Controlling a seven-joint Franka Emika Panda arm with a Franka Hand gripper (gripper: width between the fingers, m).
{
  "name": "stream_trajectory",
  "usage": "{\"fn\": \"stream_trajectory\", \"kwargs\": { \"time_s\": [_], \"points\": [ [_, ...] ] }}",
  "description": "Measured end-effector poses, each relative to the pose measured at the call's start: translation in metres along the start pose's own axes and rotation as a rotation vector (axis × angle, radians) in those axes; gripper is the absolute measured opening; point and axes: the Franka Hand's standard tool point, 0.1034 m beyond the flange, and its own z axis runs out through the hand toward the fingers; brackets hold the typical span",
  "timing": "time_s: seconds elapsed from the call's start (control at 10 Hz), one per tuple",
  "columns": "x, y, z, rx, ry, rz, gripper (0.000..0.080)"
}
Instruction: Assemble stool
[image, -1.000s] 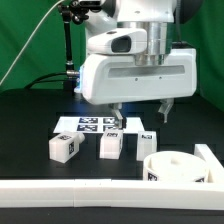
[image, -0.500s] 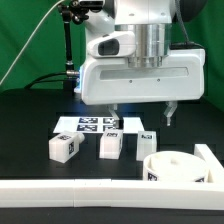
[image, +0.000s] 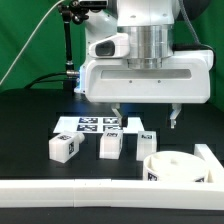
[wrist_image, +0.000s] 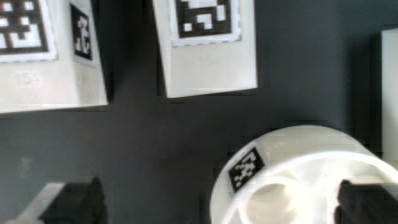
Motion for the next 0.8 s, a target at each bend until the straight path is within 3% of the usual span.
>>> {"fn": "stream_trajectory", "kwargs": {
  "time_s": [0.2,0.3,0.5,0.8],
  "points": [
    [-0.001,0.001,0.002,-0.003,-0.016,-0.008,0.0649],
    [-0.006,0.007,0.013,-0.011,-0.061,-0.032,0.0649],
    [0.001,0.010,0.020,-0.024,-0.201,-0.046,0.0649],
    [-0.006,0.014,0.022,-0.045,-0.400,-0.053,0.0649]
  ]
}}
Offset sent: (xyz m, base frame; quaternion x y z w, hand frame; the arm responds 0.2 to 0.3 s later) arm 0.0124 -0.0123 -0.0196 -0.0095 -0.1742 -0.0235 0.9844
